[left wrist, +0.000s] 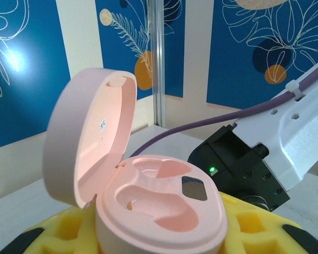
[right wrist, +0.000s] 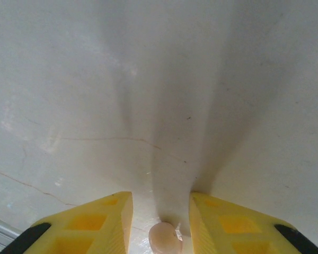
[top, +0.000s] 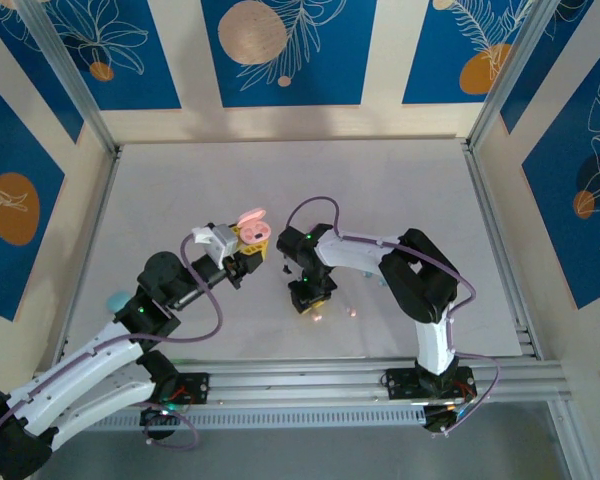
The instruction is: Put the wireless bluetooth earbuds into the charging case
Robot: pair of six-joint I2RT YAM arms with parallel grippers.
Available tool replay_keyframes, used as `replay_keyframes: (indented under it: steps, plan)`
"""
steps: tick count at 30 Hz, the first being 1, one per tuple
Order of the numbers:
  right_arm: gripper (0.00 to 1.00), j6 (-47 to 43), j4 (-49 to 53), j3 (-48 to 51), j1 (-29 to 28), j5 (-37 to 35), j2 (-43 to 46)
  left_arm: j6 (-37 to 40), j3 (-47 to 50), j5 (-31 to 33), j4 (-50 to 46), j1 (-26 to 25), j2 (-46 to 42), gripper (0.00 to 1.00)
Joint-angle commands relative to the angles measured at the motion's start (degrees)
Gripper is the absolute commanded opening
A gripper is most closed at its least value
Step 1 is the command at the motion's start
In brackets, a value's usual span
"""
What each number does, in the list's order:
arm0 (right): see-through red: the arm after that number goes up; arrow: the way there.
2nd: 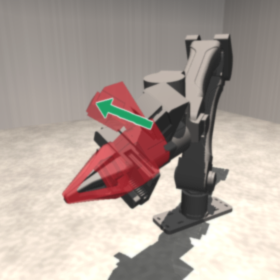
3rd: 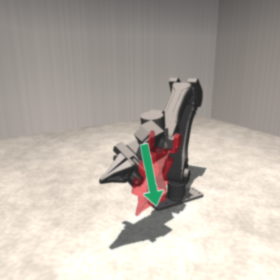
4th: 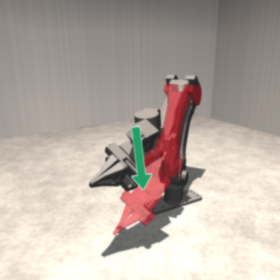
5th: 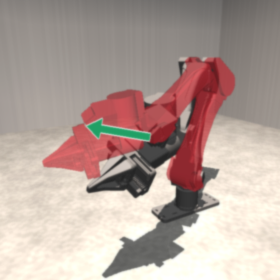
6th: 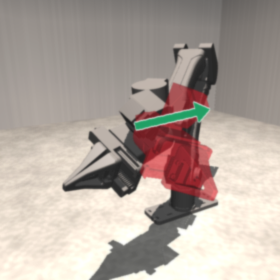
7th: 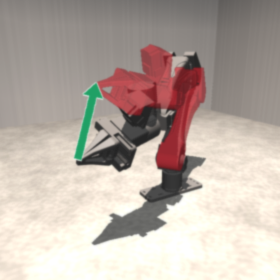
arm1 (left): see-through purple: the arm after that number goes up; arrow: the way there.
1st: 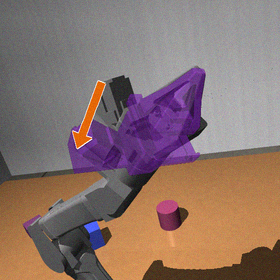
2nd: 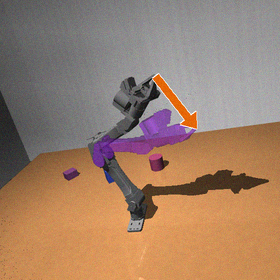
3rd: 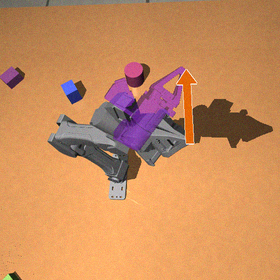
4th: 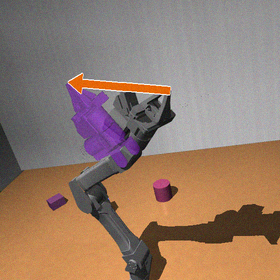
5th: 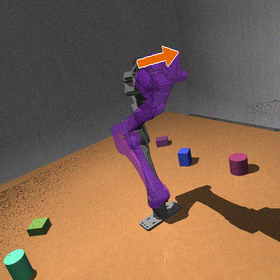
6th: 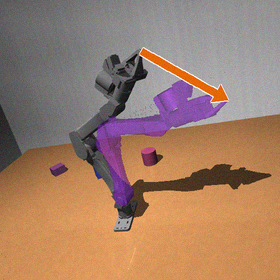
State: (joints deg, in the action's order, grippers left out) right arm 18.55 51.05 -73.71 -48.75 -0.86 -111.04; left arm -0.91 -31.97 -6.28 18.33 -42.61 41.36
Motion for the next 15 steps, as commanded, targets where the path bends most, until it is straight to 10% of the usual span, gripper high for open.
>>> replay_keyframes:
  steps: [1, 15]
  plan:
    - [0.35, -0.8, 2.8, -0.9, -0.5, 1.3, -0.7, 0.1, -0.5, 0.6, 0.5, 0.2, -0.1, 0.30]
    - [0.29, 1.3, 4.9, -0.1, -1.7, 0.3, -0.4, -0.6, 0.2, 0.4, 1.4, 0.2, -0.1, 0.30]
